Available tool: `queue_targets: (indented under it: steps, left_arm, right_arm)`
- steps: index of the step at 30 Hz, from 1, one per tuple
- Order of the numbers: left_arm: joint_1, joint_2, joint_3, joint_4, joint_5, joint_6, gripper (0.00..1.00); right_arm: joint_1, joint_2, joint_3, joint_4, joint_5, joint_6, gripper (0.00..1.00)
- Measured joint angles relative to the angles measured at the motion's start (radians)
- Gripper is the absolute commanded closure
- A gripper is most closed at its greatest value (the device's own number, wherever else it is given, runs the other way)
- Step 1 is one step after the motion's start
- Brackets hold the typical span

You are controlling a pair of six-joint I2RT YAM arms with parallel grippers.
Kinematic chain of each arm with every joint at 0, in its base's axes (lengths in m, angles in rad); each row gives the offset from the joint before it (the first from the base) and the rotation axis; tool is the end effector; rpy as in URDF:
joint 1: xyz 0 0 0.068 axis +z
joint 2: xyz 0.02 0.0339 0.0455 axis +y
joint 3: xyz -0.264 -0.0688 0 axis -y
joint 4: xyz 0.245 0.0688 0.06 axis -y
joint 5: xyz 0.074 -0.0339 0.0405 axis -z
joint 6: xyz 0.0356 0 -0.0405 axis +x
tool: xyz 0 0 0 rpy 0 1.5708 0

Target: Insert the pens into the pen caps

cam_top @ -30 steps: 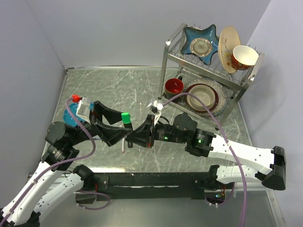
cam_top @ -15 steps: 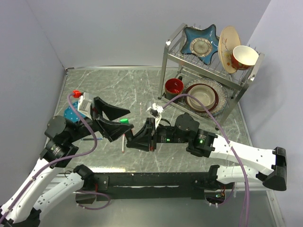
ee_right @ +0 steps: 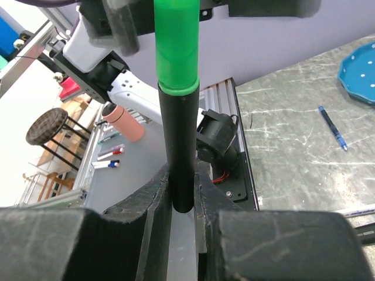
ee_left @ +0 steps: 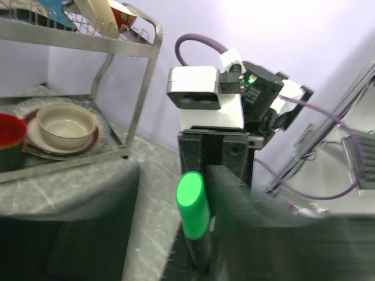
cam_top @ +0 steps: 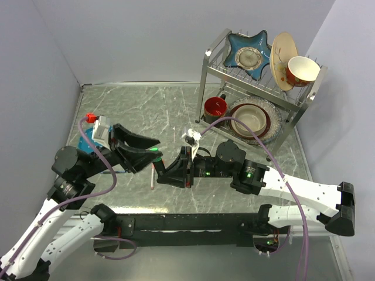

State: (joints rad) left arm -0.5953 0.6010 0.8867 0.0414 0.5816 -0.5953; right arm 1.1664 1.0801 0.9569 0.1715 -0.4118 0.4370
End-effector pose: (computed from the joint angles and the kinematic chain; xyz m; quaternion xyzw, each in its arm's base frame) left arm 0.0873 -0.0827 0.4227 0.2330 0.5581 -0.5749 0.5511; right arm 0.0863 0.2378 0.3809 -0.3791 0.5781 0.6073 0.3915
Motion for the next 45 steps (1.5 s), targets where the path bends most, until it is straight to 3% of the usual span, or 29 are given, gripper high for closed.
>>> queue_targets:
  steps: [2,3,18,27,45]
  left_arm:
    - [0.0,-0.004,-0.003,0.008,0.006,-0.015,0.94]
    - [-0.001,-0.006,-0.006,0.019,0.013,-0.022,0.99]
    - [0.017,0.0,-0.282,0.424,-0.009,-0.344,0.99]
    - [0.025,0.023,-0.296,0.454,-0.109,-0.377,0.99]
    - [0.034,0.033,-0.441,0.668,-0.286,-0.42,0.99]
  right_arm:
    - [0.0,0.0,0.0,-0.001,0.003,0.0,1.0]
    - [0.0,0.0,0.0,-0.003,0.008,0.0,1.0]
    - [-0.138,0.0,0.008,-0.137,-0.145,-0.023,1.0]
    - [-0.257,0.031,0.059,-0.162,-0.267,-0.041,1.0]
    - [-0.305,0.175,0.146,-0.169,-0.352,0.018,1.0]
